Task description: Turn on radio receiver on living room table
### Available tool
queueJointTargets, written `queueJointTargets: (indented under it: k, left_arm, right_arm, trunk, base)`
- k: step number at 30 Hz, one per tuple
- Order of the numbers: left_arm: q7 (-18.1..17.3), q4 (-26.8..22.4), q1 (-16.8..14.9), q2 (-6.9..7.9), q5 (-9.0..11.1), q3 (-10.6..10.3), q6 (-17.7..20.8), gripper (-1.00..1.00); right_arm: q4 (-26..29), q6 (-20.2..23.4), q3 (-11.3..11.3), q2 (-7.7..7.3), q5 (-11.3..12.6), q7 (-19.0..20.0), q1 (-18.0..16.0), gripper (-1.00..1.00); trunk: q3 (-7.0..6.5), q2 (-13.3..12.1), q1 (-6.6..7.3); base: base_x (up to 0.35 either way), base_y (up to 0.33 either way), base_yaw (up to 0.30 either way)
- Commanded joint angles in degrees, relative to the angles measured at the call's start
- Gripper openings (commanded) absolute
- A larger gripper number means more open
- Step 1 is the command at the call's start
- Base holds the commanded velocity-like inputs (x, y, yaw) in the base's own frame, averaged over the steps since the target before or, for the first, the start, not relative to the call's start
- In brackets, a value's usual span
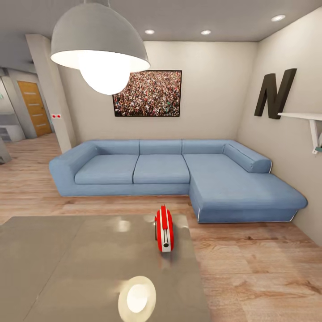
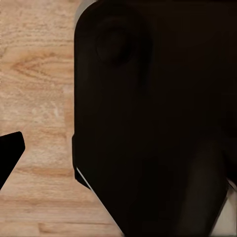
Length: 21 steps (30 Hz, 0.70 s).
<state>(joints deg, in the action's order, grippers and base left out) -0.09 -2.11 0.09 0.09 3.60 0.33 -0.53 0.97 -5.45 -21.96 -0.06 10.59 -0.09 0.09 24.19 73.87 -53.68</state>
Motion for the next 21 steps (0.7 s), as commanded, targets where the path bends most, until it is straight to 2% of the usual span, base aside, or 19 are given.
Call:
queueJointTargets:
  k: [1,21]
  left_arm:
    - [0.0,0.0,0.0,0.00,0.0,0.0,0.0,1.00]
    - [0.0,0.0,0.0,0.00,0.1,0.0,0.0,1.00]
  right_arm:
    - [0.0,0.0,0.0,-0.01,-0.1,0.0,0.0,1.00]
    - [0.0,0.1,0.1,0.08,-0.1,0.0,0.0,1.00]
  trunk:
    - [-0.19,-0.4,0.23]
    - [-3.78,-8.4,4.62]
  base:
    - [0.000,0.000,0.000]
    - [0.000,0.000,0.000]
